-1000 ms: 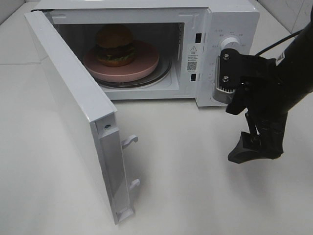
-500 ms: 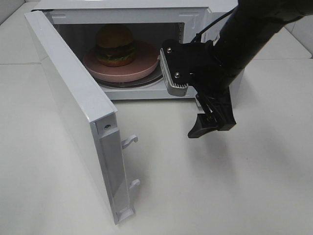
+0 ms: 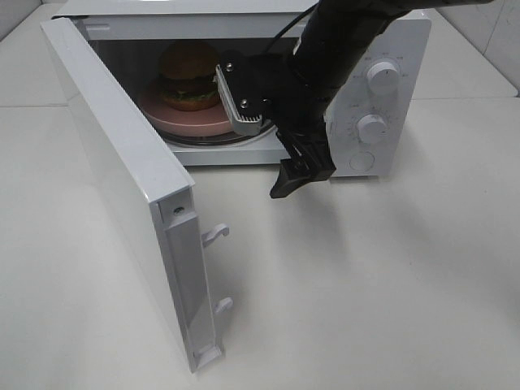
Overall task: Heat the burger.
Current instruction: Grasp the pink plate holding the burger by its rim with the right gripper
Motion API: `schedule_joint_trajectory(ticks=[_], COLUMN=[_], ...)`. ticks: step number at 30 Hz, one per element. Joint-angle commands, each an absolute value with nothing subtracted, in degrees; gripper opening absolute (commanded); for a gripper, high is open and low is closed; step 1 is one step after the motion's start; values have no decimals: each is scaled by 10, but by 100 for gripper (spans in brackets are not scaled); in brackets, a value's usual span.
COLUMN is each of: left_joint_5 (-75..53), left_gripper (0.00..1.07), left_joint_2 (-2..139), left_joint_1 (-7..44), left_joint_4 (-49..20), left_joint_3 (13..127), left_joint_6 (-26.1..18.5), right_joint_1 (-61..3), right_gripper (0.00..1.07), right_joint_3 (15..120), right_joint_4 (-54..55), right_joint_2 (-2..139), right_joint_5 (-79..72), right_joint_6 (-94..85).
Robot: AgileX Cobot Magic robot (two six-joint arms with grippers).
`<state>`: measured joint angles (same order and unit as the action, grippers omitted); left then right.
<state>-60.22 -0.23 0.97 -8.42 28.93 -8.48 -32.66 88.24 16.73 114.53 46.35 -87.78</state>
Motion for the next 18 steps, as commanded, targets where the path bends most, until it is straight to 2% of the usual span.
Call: schedule_joint_trajectory(ticks=[1,18], left_joint_5=[-595,-595], left_gripper=[102,102], left_joint_2=[-12,-12], left_joint_1=[12,12], left_joint_4=[-88,-88], left_joint_3=[288,288], left_joint_6=[-81,-81], right_joint_1=[-333,-347], right_gripper=[98,98], right_joint_3=[927,1090], right_joint_4=[171,169], right_joint_2=[1176,1291], right_joint_5=[481,510], right_joint_6=[-886,-826])
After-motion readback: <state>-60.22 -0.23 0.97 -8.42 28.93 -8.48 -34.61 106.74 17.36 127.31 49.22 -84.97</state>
